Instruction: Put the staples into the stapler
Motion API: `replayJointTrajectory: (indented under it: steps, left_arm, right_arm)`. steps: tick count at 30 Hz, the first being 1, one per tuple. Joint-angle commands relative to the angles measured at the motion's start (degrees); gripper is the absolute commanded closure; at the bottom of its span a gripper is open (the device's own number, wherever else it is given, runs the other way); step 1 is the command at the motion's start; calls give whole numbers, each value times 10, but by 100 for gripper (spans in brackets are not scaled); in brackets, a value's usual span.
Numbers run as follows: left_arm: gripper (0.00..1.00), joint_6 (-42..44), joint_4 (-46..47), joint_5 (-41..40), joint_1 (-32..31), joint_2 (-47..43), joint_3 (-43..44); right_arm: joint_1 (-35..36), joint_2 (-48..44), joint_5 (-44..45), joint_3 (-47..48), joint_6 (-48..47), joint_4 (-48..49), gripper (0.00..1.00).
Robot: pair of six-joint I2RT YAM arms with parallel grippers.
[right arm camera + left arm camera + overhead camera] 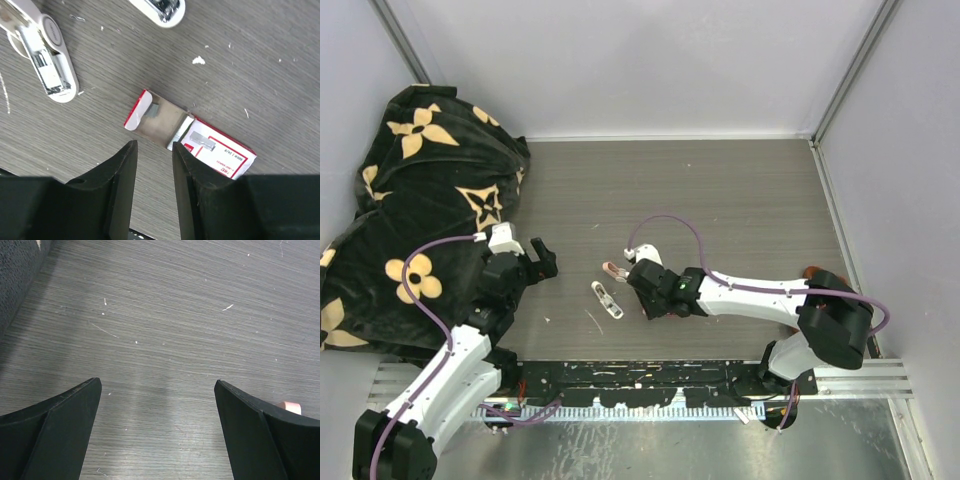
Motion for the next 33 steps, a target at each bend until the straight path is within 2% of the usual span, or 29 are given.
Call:
replayJointTrajectory:
  steps: [1, 12, 21, 33]
  left_arm:
    - [2, 8, 29, -11, 2, -11, -1]
    - [2, 8, 29, -8, 2, -11, -1]
    - [2, 8, 32, -6, 2, -9, -1]
    - [2, 8, 36, -5, 2, -7, -3]
  right_arm:
    - [-6, -9, 13, -14, 25, 57, 62]
    - [-49, 10, -27, -39, 48, 109, 69]
    - [-77, 13, -90, -63, 60, 148, 71]
    - [-90, 15, -120, -80, 69, 167, 73]
